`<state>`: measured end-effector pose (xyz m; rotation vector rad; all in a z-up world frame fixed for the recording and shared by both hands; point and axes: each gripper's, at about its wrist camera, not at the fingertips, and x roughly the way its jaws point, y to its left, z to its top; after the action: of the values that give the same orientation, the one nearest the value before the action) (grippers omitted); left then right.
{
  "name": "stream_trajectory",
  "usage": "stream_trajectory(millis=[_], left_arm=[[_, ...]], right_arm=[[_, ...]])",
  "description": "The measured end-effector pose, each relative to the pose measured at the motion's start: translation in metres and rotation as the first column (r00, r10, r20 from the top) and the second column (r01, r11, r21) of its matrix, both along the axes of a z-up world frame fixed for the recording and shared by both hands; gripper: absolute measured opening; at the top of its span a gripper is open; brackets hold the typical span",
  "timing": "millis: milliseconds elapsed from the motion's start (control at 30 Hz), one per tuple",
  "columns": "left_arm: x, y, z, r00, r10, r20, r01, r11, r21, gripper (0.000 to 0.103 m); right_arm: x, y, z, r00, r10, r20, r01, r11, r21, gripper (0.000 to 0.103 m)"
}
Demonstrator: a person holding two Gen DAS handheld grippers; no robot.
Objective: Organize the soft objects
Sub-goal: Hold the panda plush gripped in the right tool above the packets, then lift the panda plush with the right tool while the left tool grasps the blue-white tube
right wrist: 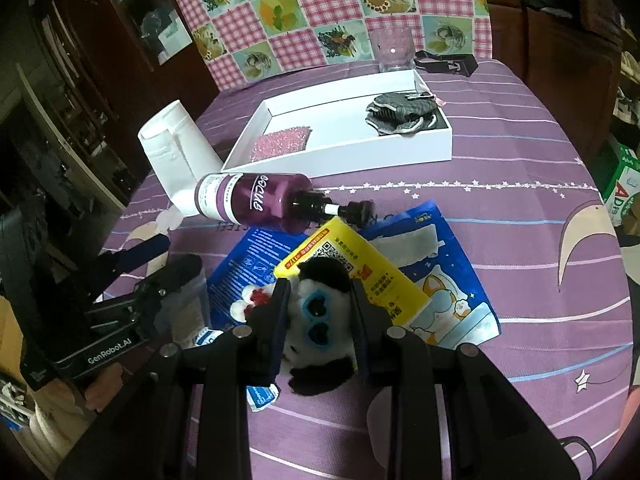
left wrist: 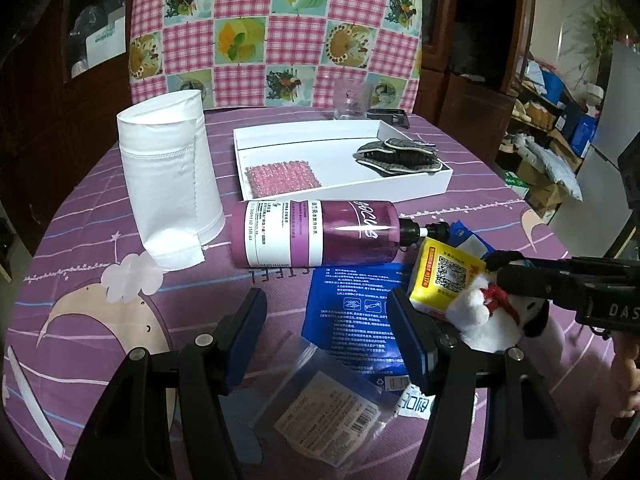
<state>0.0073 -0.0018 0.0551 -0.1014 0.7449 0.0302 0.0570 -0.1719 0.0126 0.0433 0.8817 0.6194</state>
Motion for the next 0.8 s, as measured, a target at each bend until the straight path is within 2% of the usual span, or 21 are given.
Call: stream_trajectory(millis=[233,433,633,800], left_arm=[[-0.011,-0.006,0.002,1.000,-0.017,0.018,0.017,0.999,0.034,0.063],[-0.023,-0.019,-0.001,0.996,-0.086,0.026,0.084,0.995,0.059,0.063],[-0.032,-0.018,-0.008,0.990,-0.143,-0.001,0.143,0.990,-0.009,0.063],[-0.038,-0.022,-0.008,0.977,-0.215,0.009,0.215,0.975,-0.050,0.063]], right_arm=[[0.001,-0.005,-0.001,1.000,-0.023,-0.005,0.023,0.999,0.025,0.030],[-0.004,-0.012,0.007,0.998,-0.047,0.049,0.044,0.997,0.059,0.031],[-0.006,-0.021,0.011,0.993,-0.081,0.083,0.073,0.993,0.095,0.031],[-0.007,-0.020,0.012,0.992,-0.079,0.097,0.069,0.992,0.106,0.031]])
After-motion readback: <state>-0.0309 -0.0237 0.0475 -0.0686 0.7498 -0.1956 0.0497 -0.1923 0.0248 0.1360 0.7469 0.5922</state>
